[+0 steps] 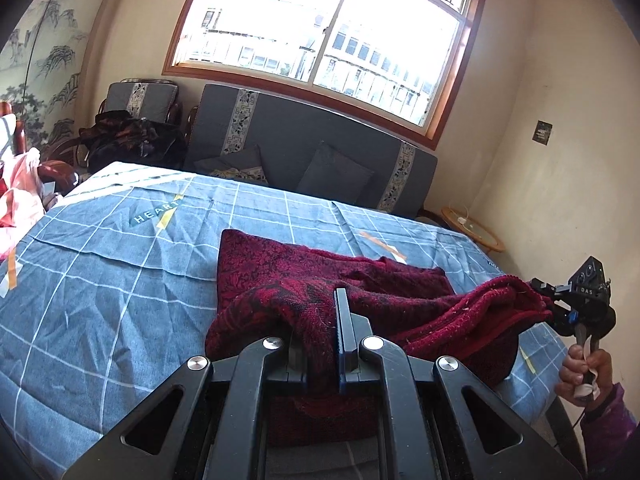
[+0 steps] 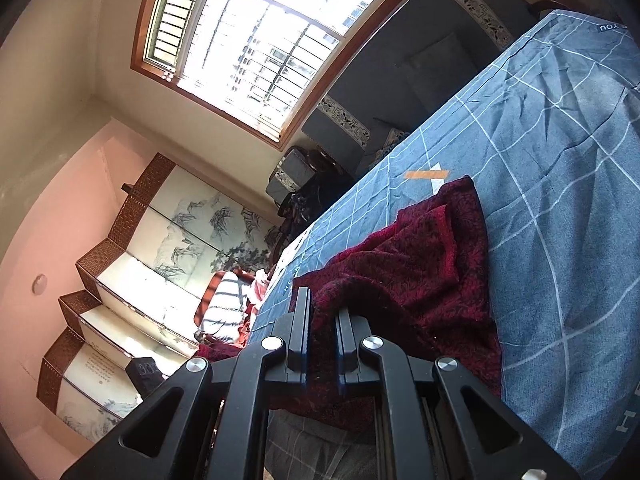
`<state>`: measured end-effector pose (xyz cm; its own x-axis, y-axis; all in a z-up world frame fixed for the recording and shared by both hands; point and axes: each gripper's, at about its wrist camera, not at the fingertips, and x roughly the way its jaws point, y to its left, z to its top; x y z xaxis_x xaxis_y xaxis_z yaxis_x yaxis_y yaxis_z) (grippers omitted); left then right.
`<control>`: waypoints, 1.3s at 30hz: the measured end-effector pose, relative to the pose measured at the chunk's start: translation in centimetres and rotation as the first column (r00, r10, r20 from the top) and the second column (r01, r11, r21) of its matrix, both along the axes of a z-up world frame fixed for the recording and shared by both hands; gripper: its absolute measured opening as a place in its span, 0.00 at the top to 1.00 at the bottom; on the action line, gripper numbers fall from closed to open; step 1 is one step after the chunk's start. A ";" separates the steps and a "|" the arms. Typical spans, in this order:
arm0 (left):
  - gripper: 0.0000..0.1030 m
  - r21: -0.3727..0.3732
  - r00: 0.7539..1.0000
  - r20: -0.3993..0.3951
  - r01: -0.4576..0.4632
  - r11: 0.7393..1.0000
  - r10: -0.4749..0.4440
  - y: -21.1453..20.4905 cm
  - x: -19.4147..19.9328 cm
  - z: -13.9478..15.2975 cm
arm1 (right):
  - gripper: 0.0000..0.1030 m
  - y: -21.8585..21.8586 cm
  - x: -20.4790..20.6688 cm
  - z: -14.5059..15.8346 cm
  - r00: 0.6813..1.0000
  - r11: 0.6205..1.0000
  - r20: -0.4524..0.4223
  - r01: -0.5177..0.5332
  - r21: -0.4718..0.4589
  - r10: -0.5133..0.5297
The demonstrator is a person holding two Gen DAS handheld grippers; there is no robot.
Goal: Fold small clothes
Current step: 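Carry the held hem over the sweater toward the collar with both grippers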
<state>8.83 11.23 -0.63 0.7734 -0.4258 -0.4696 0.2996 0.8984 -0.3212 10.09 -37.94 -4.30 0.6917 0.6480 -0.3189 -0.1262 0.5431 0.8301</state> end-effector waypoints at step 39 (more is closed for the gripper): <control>0.90 0.028 0.992 -0.092 -0.082 0.996 0.084 -0.5 9.2 -3.8 | 0.89 0.0 7.1 -2.8 0.998 1.000 -0.063 -0.002 -0.020 0.001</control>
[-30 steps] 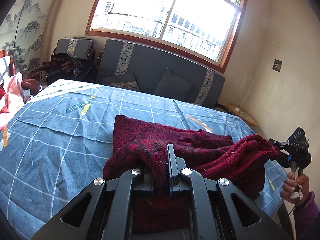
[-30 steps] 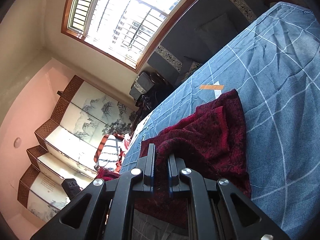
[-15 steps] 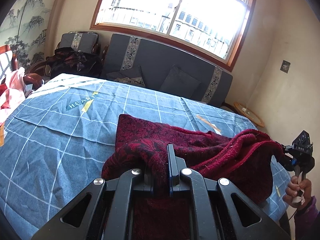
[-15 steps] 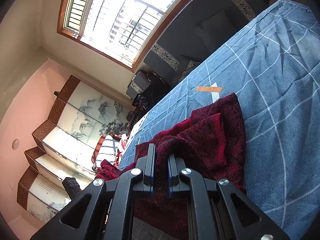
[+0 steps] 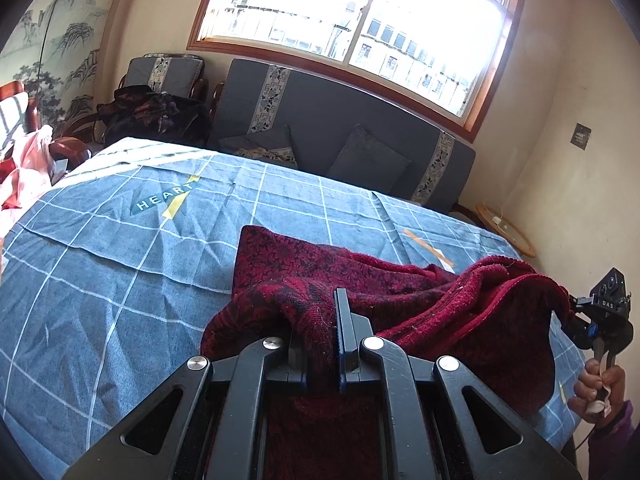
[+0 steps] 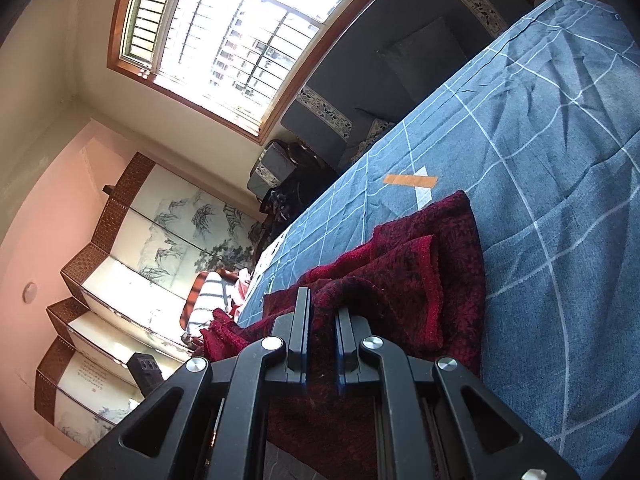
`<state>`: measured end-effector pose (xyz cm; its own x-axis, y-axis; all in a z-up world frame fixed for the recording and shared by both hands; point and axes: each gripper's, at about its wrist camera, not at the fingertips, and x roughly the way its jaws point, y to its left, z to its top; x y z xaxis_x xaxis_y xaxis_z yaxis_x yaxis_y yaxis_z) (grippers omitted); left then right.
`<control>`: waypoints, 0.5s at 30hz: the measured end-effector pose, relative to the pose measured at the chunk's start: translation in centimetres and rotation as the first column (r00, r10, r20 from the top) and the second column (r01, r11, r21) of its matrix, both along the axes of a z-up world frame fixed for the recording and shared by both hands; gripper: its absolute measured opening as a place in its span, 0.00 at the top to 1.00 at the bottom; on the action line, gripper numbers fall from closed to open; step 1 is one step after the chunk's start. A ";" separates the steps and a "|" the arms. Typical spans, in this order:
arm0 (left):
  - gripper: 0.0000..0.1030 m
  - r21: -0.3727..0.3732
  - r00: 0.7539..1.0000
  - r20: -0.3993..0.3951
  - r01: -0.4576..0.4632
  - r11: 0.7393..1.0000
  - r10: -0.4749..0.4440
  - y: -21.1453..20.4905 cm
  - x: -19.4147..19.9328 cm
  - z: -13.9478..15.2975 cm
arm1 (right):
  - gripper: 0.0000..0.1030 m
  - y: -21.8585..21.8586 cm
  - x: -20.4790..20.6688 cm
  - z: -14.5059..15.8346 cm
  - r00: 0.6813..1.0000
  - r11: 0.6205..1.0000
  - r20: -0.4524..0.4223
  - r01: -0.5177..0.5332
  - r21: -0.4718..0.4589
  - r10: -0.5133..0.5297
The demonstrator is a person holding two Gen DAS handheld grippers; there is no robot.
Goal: Fold small clothes
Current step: 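Carry the held hem over the sweater toward the collar with both grippers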
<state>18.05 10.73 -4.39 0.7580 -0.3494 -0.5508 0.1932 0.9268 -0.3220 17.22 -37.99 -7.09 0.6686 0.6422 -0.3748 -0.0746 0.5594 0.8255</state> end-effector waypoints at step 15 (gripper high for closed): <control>0.90 0.007 1.000 -0.010 0.000 1.000 0.000 -0.5 1.1 -0.3 | 0.89 -0.4 0.3 -1.3 0.999 0.999 -0.033 0.032 0.005 -0.032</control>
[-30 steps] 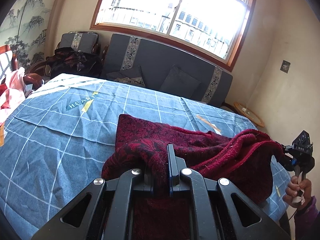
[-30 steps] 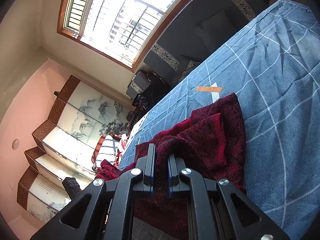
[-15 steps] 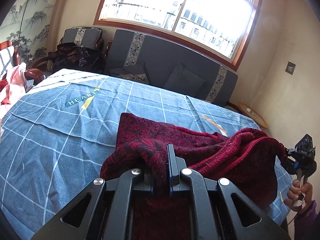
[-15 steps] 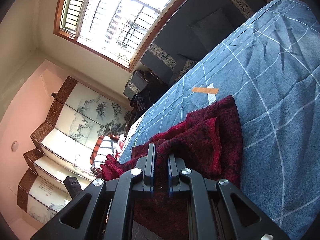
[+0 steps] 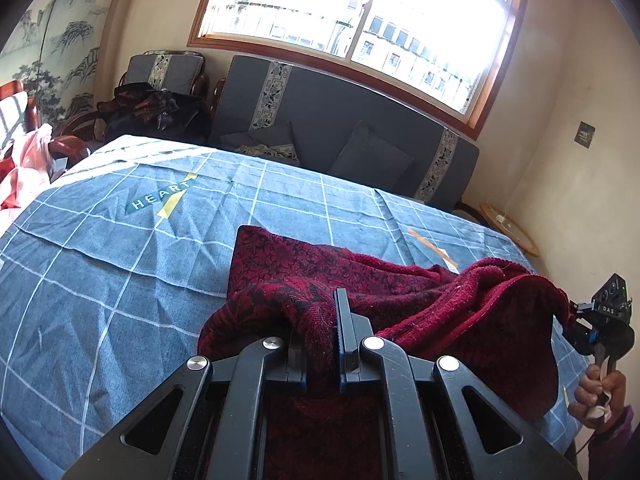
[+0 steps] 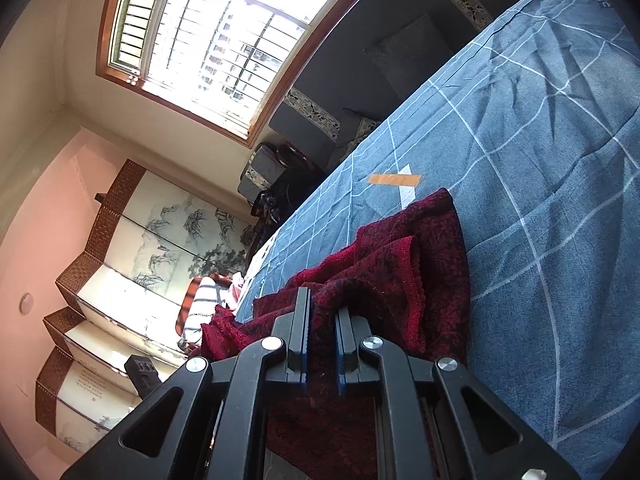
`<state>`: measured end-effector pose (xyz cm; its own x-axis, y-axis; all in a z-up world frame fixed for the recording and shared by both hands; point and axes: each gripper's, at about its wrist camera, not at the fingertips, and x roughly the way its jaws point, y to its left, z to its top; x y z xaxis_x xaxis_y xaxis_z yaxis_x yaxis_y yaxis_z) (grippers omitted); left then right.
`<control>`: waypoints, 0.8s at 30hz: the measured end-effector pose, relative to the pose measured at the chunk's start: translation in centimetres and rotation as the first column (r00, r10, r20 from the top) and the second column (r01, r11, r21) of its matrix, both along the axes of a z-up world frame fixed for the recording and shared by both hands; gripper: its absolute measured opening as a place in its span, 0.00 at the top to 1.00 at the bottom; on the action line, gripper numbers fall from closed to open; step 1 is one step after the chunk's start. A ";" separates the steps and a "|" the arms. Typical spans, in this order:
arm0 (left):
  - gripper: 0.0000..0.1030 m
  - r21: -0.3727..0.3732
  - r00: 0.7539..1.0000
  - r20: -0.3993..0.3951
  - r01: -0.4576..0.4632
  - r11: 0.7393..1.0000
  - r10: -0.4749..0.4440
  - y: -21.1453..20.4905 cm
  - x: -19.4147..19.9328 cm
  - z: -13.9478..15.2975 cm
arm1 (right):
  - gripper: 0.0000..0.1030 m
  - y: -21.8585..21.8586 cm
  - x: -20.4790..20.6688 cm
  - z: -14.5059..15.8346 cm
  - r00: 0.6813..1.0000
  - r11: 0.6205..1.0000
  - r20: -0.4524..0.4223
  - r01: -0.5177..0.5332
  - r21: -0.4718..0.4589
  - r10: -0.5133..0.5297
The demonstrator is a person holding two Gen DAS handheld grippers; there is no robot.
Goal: Fold small clothes
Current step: 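Carry the held hem over the sweater toward the collar with both grippers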
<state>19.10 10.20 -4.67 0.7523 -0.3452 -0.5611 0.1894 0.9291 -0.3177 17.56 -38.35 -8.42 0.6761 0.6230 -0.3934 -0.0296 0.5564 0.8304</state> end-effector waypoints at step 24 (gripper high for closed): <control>0.90 0.007 1.000 -0.025 -0.007 1.000 0.008 -0.8 1.4 -0.9 | 0.89 0.0 -0.8 -1.1 0.999 0.999 -0.038 0.038 0.015 -0.037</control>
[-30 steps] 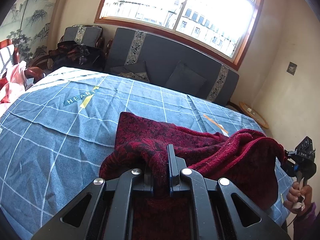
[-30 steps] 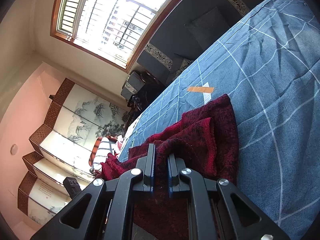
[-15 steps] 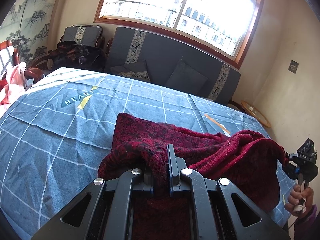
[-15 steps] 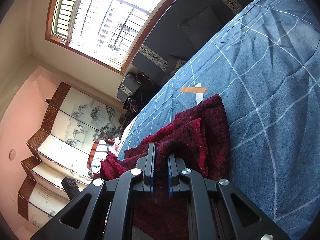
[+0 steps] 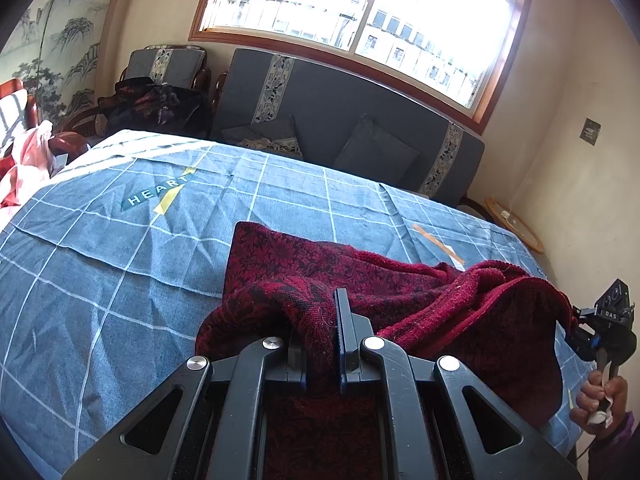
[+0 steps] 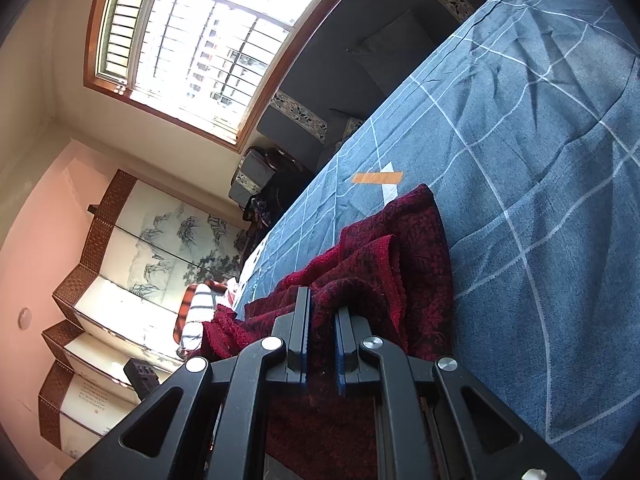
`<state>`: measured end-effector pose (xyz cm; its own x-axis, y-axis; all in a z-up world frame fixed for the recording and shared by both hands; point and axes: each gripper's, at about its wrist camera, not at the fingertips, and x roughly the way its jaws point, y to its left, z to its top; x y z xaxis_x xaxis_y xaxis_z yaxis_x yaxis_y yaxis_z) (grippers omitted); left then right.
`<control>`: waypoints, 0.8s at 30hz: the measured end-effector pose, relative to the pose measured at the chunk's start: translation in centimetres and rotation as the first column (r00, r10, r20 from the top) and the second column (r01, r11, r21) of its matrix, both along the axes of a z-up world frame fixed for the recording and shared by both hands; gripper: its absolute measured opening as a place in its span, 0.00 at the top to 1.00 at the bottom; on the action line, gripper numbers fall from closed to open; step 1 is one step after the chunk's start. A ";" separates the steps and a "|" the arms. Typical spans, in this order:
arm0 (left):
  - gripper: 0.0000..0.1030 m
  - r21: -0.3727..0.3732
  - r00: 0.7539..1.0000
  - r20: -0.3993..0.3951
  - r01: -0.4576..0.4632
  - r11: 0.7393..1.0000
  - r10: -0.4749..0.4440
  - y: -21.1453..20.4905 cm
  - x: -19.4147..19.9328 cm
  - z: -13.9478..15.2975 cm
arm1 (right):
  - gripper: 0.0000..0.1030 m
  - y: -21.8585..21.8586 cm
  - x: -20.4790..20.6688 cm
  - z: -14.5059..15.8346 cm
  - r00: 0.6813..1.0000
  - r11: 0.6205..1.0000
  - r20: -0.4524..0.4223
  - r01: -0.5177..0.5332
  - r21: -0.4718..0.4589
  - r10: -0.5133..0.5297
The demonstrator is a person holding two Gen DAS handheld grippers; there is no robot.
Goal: Fold small clothes
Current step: 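Carry the held hem over the sweater toward the collar with both grippers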
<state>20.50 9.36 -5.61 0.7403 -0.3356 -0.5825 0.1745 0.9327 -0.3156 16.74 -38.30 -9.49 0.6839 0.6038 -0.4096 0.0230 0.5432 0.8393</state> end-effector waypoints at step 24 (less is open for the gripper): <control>0.90 -0.001 1.000 -0.024 -0.010 1.000 0.010 0.0 0.8 -0.5 | 0.89 -0.2 -0.2 -1.5 0.999 0.999 -0.039 0.032 0.035 -0.030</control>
